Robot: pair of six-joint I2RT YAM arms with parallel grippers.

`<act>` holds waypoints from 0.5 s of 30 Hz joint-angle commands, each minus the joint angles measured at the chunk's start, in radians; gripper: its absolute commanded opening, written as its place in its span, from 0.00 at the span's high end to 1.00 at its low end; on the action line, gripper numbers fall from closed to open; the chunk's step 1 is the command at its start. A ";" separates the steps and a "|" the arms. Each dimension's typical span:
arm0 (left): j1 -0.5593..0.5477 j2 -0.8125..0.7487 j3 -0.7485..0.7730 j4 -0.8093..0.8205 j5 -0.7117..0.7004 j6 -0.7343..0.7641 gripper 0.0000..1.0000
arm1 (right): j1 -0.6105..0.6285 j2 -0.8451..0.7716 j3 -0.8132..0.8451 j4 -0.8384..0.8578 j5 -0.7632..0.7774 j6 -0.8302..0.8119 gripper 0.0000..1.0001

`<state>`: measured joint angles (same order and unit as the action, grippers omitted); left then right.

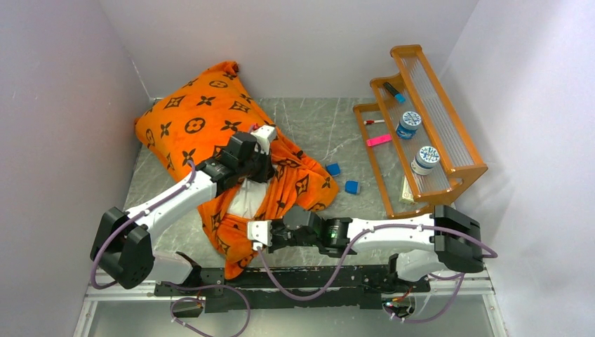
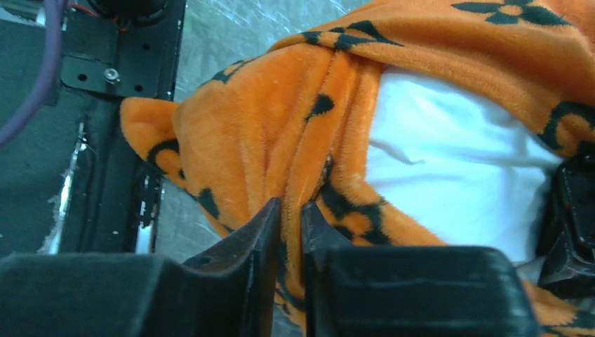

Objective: Remove the pillowcase from the pillow
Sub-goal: Remove the pillow from the pillowcase.

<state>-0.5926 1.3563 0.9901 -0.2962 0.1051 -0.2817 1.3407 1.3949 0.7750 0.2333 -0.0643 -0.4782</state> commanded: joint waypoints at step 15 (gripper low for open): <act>0.043 -0.066 -0.042 0.033 -0.050 0.107 0.95 | 0.026 -0.038 0.096 -0.101 0.200 0.427 0.02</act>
<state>-0.5827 1.3022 0.9665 -0.2554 0.1165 -0.2432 1.3743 1.4212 0.8722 0.1566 0.0788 -0.1959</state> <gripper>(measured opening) 0.081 0.909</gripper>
